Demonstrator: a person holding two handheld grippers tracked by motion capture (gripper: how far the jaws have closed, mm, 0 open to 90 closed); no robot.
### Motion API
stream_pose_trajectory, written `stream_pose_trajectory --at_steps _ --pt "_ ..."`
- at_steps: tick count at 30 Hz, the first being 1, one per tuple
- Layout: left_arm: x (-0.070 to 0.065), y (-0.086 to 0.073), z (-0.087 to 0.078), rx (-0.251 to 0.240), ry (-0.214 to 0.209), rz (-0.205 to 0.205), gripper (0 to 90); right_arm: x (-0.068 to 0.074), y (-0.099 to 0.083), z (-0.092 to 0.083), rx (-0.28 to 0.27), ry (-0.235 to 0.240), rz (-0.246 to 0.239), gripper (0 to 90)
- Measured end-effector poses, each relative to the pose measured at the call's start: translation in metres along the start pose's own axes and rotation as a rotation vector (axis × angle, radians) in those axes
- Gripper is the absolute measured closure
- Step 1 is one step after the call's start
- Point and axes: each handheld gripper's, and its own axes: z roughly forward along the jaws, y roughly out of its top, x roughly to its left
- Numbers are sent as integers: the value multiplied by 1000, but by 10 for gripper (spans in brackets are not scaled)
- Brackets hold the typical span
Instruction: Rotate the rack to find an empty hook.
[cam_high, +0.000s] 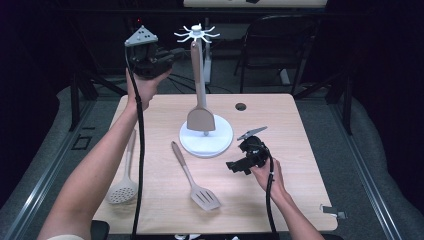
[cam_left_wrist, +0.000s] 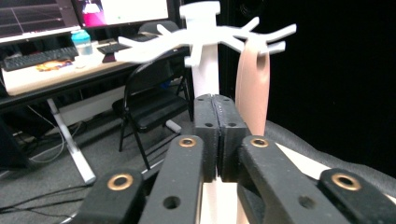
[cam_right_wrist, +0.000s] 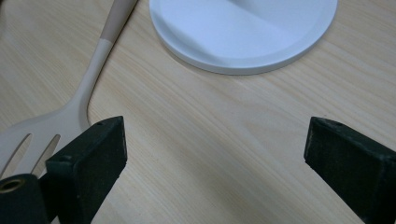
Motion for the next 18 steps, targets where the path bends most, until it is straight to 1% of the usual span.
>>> stream_pose_trajectory --at_steps 1,3,4,5,6,7,9,10,11,12,13,14,15,16,17,18 --pt "-1 -7 0 13 -5 -6 822 1 0 0 -4 1 0 59" --pt "-1 -14 0 33 -6 -15 743 1 0 0 -4 -5 -7 67" --pt "-1 -14 0 33 -6 -15 697 1 0 -1 -1 -8 -12 71" --pt "-2 -23 -1 59 0 -20 660 2 0 -1 -2 -6 -11 78" --pt "-2 -23 -1 59 0 -20 614 2 0 0 -3 -10 -8 84" --pt "-2 -28 -1 68 2 -28 614 2 0 0 -3 -10 -8 84" --pt "-2 -39 -2 87 -6 -42 527 3 0 0 -8 -9 -7 95" --pt "-3 -50 -5 98 -20 -57 467 4 0 0 1 -15 -18 108" --pt "-3 -55 -6 103 -20 -66 432 4 0 0 0 -15 -18 113" --pt "-3 -55 -6 103 -20 -66 409 4 0 0 0 -15 -18 113" --pt "-3 -66 -8 119 -24 -81 391 4 0 -1 12 -26 -30 126" --pt "-3 -66 -8 119 -24 -81 375 4 0 -1 12 -26 -30 126" --pt "-4 -77 -9 140 -19 -90 359 5 -1 1 0 -6 -27 131" --pt "-4 -77 -9 140 -19 -90 336 6 0 2 -1 -8 -31 133" --pt "-4 -83 -10 147 -19 -98 336 6 0 2 -1 -8 -31 133" --pt "-5 -89 -10 156 -22 -107 301 8 0 3 4 -7 -31 137"
